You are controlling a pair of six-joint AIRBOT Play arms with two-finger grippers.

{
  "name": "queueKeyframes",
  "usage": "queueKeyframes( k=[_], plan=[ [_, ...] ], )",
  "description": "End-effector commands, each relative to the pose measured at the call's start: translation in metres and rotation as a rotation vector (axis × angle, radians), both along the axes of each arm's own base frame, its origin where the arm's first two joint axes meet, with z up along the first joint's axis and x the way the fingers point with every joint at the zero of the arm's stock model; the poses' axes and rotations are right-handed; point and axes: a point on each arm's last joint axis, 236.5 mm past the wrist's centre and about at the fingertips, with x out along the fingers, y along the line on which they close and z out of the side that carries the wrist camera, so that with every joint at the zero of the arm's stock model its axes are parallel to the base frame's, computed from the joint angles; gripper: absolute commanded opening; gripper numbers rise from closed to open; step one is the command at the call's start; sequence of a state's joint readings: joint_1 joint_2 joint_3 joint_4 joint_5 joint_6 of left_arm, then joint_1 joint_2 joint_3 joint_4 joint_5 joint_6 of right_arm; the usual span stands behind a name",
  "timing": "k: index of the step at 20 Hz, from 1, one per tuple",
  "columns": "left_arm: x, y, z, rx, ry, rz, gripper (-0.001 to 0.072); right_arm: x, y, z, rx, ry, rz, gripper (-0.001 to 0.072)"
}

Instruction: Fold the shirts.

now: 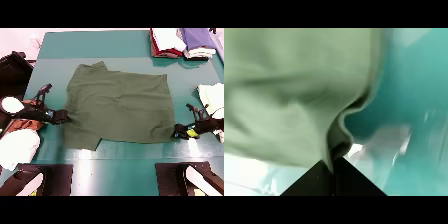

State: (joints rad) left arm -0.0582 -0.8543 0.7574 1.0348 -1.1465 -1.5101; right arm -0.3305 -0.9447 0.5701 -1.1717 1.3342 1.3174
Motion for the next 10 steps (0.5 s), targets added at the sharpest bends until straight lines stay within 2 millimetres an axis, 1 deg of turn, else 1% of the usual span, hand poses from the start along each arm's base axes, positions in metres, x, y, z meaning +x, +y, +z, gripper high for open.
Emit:
queueKeyframes(
  k=[1, 3, 4, 5, 6, 8, 9, 10],
  plan=[
    [0.011, -0.002, 0.076, -0.011, -0.200, -0.014, 0.0033, 0.045, 0.005, 0.081, -0.081, -0.292, 0.080, 0.0020],
    [0.015, -0.003, 0.153, -0.018, -0.388, -0.025, 0.0033, 0.075, 0.011, 0.169, -0.119, -0.551, 0.104, 0.0019],
    [0.014, -0.003, 0.199, -0.024, -0.503, -0.025, 0.0033, 0.085, 0.012, 0.221, -0.147, -0.692, 0.096, 0.0019],
    [0.009, -0.002, 0.243, -0.025, -0.612, -0.024, 0.0033, 0.089, 0.011, 0.273, -0.179, -0.825, 0.086, 0.0019],
    [0.001, -0.001, 0.289, -0.029, -0.725, -0.024, 0.0033, 0.085, 0.011, 0.319, -0.213, -0.938, 0.086, 0.0019],
    [-0.030, 0.000, 0.373, -0.029, -0.927, -0.030, 0.0032, 0.067, 0.009, 0.401, -0.289, -1.136, 0.067, 0.0019],
    [-0.049, 0.002, 0.412, -0.031, -1.032, -0.026, 0.0032, 0.055, 0.007, 0.434, -0.332, -1.211, 0.056, 0.0019],
    [-0.068, 0.006, 0.443, -0.029, -1.122, -0.013, 0.0032, 0.043, 0.002, 0.459, -0.379, -1.259, 0.043, 0.0019]
  ],
)
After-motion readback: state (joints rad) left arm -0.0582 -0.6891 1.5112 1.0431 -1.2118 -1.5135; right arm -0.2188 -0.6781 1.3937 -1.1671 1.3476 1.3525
